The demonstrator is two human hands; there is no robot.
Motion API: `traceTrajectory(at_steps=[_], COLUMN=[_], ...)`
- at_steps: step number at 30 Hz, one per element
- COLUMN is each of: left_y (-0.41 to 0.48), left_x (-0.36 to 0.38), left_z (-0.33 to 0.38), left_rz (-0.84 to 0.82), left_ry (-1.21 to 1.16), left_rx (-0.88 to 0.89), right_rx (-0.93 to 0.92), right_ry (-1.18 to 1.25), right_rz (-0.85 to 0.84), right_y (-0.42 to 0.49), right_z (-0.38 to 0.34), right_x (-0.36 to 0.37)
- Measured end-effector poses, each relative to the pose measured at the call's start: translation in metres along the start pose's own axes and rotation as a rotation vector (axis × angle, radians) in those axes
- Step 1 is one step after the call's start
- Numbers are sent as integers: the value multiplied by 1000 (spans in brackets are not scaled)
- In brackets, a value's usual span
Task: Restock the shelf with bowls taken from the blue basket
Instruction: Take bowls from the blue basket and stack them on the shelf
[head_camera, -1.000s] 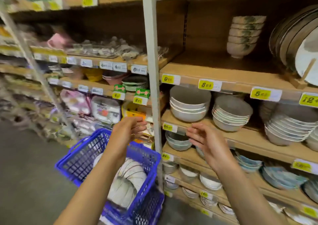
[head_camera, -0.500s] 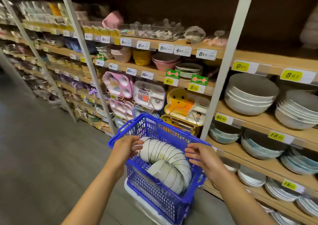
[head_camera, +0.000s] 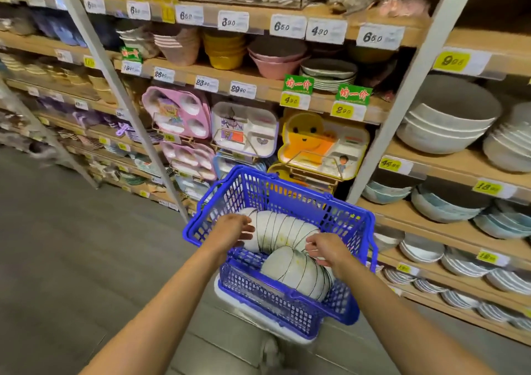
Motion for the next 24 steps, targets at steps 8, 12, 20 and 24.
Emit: traceTrajectory(at_steps=[8,12,20,24], left_y=[85,115,144,150], left_x=[38,62,120,128], left_z=[-44,-88,-176,-201], left_rz=[-61,-139,-418,-484], left_ry=[374,538,765,825], left_rx=[-82,-159,-346,-426], right_rx=[-135,-209,-300,-269], right_ry=[-500,-826,-1201,-1177], right_rz=[-26,-86,52,69], right_y=[96,117,138,144], right_z=[5,20,32,35], right_x=[59,90,101,99])
Point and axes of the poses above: each hand's wrist, its own y-axis towards the middle knuckle, its own x-axis out of the palm, z = x × y, the point moved 10 cm from there along y, towards the middle knuckle, and after that the axes turned 10 degrees about z, right-handed, at the moved point
